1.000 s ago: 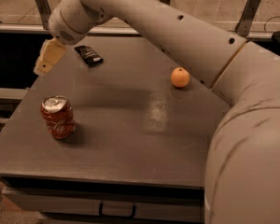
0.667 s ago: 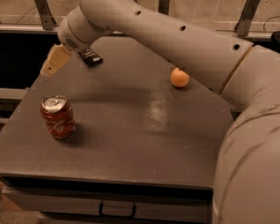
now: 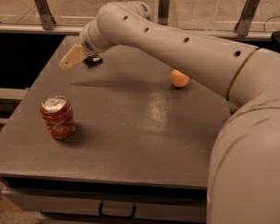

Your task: Pick rxbar chocolate

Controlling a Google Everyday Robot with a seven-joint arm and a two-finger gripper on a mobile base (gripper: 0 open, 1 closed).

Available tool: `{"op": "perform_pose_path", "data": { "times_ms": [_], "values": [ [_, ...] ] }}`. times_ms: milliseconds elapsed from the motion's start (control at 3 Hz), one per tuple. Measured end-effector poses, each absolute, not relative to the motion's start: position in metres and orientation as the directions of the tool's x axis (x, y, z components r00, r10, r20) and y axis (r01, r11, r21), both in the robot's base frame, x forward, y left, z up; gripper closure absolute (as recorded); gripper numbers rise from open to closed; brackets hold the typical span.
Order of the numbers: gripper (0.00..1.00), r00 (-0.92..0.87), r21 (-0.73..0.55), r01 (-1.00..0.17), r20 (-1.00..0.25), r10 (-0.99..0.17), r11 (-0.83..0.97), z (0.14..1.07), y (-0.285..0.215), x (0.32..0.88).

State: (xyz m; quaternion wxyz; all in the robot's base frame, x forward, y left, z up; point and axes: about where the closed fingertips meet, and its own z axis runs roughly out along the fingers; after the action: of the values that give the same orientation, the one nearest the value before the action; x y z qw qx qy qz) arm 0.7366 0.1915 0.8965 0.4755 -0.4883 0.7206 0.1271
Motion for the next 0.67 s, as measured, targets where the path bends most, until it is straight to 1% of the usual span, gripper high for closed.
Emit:
{"op": "perform_pose_path", "data": {
  "times_ms": [333,667],
  "values": [
    [0.00,-0.142,-0.232,-0.802,-0.821,-0.554,0.550,0.873,0.177,0.762],
    [0.00,-0.190,-0.188,-0.799,-0.822,-0.536,0.572,0.852,0.172,0.780]
  ]
}}
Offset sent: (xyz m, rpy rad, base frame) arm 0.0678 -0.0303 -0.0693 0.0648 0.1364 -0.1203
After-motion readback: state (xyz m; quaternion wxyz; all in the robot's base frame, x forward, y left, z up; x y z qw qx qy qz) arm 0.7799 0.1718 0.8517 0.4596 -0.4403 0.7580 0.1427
